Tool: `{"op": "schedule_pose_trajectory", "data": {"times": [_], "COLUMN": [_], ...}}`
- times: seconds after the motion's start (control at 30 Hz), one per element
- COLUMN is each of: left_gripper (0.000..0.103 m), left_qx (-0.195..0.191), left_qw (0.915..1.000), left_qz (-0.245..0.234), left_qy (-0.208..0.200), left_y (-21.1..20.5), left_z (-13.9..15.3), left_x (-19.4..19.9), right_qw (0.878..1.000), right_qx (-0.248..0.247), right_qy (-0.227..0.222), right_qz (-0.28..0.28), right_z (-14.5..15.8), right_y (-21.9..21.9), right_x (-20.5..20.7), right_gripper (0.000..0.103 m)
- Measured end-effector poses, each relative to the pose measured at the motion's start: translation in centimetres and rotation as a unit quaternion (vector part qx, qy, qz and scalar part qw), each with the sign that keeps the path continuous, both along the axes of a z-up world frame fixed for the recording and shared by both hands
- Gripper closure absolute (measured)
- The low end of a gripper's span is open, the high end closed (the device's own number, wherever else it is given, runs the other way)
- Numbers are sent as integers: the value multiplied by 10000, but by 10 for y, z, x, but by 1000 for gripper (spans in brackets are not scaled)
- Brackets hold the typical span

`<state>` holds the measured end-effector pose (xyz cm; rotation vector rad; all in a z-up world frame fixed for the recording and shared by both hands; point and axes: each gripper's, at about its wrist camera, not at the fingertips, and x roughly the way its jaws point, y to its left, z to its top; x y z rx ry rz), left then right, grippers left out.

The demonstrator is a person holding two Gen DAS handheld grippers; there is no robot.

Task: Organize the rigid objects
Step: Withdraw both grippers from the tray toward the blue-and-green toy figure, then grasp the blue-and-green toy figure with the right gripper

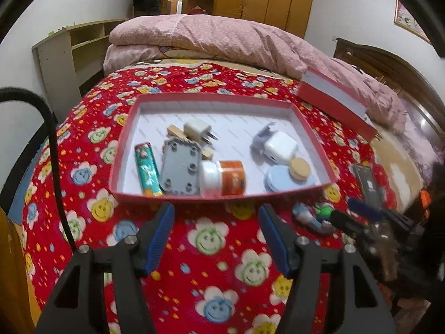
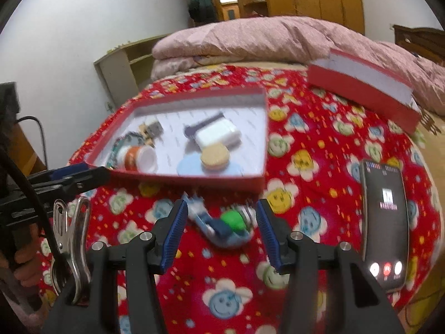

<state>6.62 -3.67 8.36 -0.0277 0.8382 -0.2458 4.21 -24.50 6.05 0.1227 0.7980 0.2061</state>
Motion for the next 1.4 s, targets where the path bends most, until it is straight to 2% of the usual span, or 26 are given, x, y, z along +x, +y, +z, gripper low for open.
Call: {"op": "schedule_pose_trajectory", "data": {"times": [0.2, 0.47, 0.63, 0.83, 0.93, 1.0, 1.07, 1.17, 1.4], "left_gripper": [36, 36, 36, 36, 36, 36, 36, 36, 36], "left_qx": [144, 238, 283, 341, 368, 390, 408, 398, 381], "left_qw": [9996, 9992, 9987, 9983, 9981, 9979, 9978, 9979, 9977], "left_qz": [-223, -239, -231, -253, -246, -262, -271, -281, -334], "left_qy": [1, 216, 363, 401, 428, 442, 440, 434, 447], "left_y": [-13, -17, -19, -22, -24, -25, -26, -27, -30], "left_z": [-7, -27, -37, -42, -44, -46, -46, -46, -48], "left_x": [-18, -20, -16, -15, -14, -15, -16, -16, -17], "right_qw": [9999, 9996, 9989, 9968, 9958, 9956, 9944, 9937, 9939], "right_qx": [-26, -63, 164, 36, -99, -108, 88, 220, 362], "right_qy": [159, 242, 296, 301, 312, 315, 381, 372, 113], "right_qz": [-13, 133, 339, 745, 851, 878, 984, 1037, 1036], "right_z": [-15, -21, -25, -27, -27, -26, -26, -26, -12], "right_y": [-2, -2, -3, 4, 8, 8, 6, 6, 4], "right_x": [-2, 11, 22, 26, 30, 33, 35, 34, 21], "right_gripper": [51, 51, 51, 42, 42, 48, 62, 69, 71]}}
